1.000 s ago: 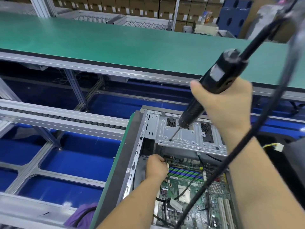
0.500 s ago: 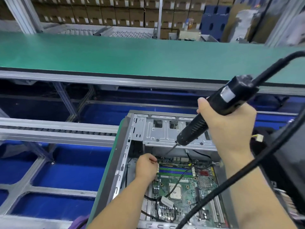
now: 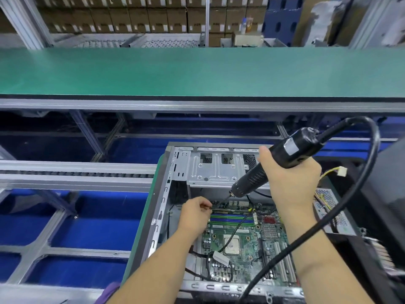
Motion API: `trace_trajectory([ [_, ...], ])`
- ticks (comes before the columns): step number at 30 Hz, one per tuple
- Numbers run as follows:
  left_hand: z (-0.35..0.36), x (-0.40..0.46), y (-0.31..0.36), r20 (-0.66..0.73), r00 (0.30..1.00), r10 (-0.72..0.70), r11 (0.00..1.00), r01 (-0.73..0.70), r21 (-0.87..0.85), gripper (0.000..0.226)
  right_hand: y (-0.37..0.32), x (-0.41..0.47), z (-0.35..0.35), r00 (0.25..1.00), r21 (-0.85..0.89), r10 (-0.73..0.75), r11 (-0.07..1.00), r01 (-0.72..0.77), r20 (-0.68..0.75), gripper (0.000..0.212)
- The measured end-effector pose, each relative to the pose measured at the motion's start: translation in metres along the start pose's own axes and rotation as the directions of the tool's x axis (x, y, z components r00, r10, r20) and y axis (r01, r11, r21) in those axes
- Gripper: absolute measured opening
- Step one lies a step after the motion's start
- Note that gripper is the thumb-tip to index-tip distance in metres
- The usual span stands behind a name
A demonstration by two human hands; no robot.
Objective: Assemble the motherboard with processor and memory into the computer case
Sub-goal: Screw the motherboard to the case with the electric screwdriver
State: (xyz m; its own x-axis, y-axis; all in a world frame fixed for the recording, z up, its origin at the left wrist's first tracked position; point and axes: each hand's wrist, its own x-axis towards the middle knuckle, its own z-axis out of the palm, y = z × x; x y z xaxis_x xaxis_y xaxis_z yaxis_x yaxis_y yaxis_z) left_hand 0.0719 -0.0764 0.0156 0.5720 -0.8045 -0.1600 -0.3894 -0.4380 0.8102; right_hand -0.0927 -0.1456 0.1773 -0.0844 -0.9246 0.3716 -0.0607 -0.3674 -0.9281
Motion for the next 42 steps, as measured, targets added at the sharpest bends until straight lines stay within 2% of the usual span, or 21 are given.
trace_trajectory([
  [7,0.001,0.002,-0.004,0.008,1.000,0.018,0.999,-0.018,0.049,0.019,-0.001,0.001,-0.001,1.000,-0.016,0.019,1.000,-0.019,-0.008,0.021],
  [18,0.002,0.004,-0.007,0.030,0.999,0.031,0.996,-0.028,-0.081,0.026,0.003,0.003,-0.001,1.000,0.037,0.018,0.999,-0.018,0.014,0.028],
  [23,0.003,0.004,-0.008,0.034,0.999,0.036,0.996,-0.033,-0.085,0.028,0.010,0.008,-0.006,0.994,0.050,0.047,0.997,-0.052,0.102,0.032],
  [29,0.005,0.005,-0.009,0.055,0.996,0.065,0.997,-0.062,-0.055,0.028,0.012,0.015,-0.012,0.982,0.087,0.062,0.993,-0.079,0.180,0.021],
  [33,0.006,0.005,-0.010,0.077,0.991,0.114,0.992,-0.117,0.045,0.033,0.012,0.017,-0.015,0.956,0.085,0.022,0.995,-0.049,0.293,0.018],
  [37,0.007,0.005,-0.013,0.085,0.988,0.131,0.989,-0.137,0.060,0.034,0.012,0.013,-0.013,0.954,0.108,-0.009,0.994,-0.024,0.299,0.018],
  [42,0.008,0.007,-0.011,0.049,0.996,0.076,0.995,-0.079,0.053,0.031,0.009,0.003,-0.004,0.951,0.118,-0.111,0.990,0.080,0.288,0.009],
])
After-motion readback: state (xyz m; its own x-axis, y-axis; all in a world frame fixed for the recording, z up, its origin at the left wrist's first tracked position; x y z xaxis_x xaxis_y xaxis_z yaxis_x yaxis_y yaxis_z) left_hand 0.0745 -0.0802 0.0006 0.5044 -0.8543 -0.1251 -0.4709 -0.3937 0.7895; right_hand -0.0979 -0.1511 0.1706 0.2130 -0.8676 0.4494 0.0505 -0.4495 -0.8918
